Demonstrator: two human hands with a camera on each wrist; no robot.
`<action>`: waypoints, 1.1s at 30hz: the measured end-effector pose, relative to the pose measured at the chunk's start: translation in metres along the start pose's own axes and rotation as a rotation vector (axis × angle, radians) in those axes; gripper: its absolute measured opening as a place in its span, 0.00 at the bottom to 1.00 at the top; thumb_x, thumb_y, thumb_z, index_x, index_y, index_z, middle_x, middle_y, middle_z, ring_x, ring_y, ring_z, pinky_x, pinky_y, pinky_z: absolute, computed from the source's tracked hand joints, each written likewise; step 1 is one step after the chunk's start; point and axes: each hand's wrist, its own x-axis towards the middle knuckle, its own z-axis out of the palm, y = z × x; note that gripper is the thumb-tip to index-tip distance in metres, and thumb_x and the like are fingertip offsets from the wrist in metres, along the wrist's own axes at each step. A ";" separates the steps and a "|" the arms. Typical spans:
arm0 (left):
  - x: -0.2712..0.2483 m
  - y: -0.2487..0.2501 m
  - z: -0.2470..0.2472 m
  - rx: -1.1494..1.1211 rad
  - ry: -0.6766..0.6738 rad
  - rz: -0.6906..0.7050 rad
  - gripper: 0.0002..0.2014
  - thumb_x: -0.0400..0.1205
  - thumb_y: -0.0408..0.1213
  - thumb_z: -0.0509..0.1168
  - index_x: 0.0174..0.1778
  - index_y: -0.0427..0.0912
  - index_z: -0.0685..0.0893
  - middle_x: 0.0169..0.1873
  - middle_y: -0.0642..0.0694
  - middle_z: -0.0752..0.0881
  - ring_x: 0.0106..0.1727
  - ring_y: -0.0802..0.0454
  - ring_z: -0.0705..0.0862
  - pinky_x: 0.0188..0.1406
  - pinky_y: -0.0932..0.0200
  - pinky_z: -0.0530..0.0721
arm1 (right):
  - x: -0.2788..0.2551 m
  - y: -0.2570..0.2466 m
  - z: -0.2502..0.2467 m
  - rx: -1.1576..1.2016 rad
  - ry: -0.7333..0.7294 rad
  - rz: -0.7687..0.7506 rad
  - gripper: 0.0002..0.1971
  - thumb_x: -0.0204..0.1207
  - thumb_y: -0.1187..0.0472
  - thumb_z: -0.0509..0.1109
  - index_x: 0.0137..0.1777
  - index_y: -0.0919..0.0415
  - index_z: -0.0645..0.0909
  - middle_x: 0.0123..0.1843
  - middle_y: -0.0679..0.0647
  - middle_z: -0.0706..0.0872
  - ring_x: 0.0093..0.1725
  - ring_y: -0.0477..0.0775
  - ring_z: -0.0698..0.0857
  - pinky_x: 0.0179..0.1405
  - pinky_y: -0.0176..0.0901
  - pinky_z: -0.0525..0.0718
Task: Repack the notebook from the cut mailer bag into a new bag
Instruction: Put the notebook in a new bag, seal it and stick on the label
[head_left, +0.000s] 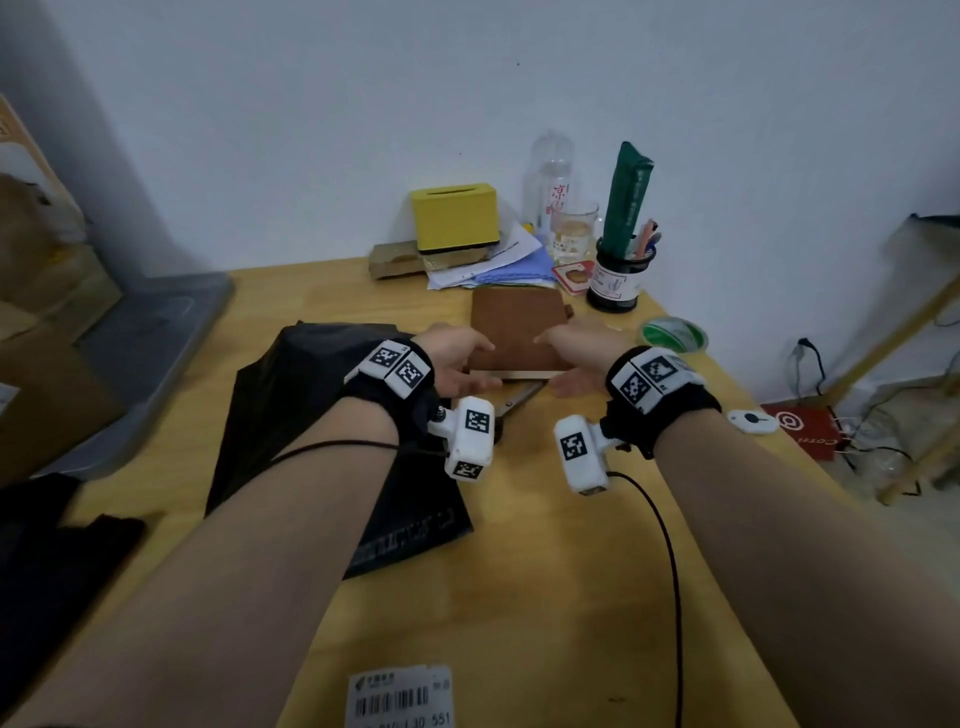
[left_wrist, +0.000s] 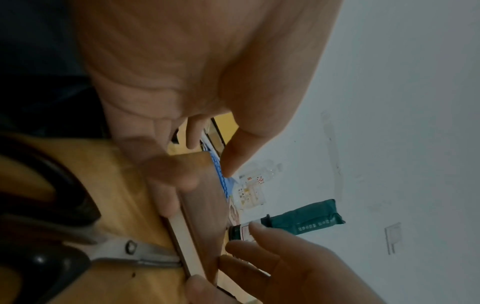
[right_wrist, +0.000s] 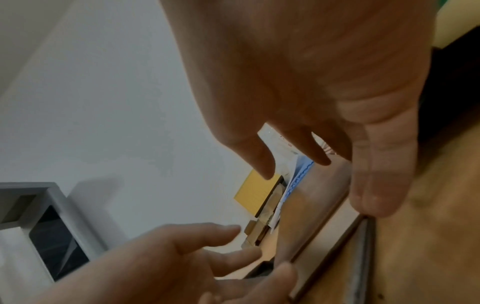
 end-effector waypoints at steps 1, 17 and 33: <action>0.006 0.000 0.002 -0.033 -0.006 0.009 0.19 0.84 0.29 0.64 0.72 0.36 0.70 0.70 0.34 0.75 0.43 0.39 0.93 0.20 0.61 0.82 | 0.004 0.001 -0.001 -0.051 -0.019 -0.026 0.25 0.84 0.61 0.70 0.80 0.60 0.71 0.74 0.58 0.76 0.64 0.66 0.87 0.58 0.60 0.91; 0.005 0.003 0.000 -0.360 0.083 -0.065 0.08 0.89 0.33 0.59 0.43 0.41 0.78 0.25 0.52 0.76 0.10 0.64 0.70 0.08 0.71 0.56 | -0.008 0.004 -0.011 0.021 0.087 -0.007 0.16 0.85 0.55 0.69 0.68 0.62 0.75 0.57 0.58 0.80 0.42 0.60 0.87 0.57 0.62 0.90; -0.153 -0.068 -0.109 0.211 0.195 0.280 0.08 0.77 0.45 0.75 0.50 0.49 0.91 0.46 0.53 0.92 0.42 0.55 0.84 0.36 0.61 0.77 | -0.130 0.021 0.051 0.805 -0.219 -0.006 0.11 0.87 0.53 0.68 0.64 0.57 0.78 0.63 0.59 0.86 0.47 0.58 0.88 0.35 0.44 0.84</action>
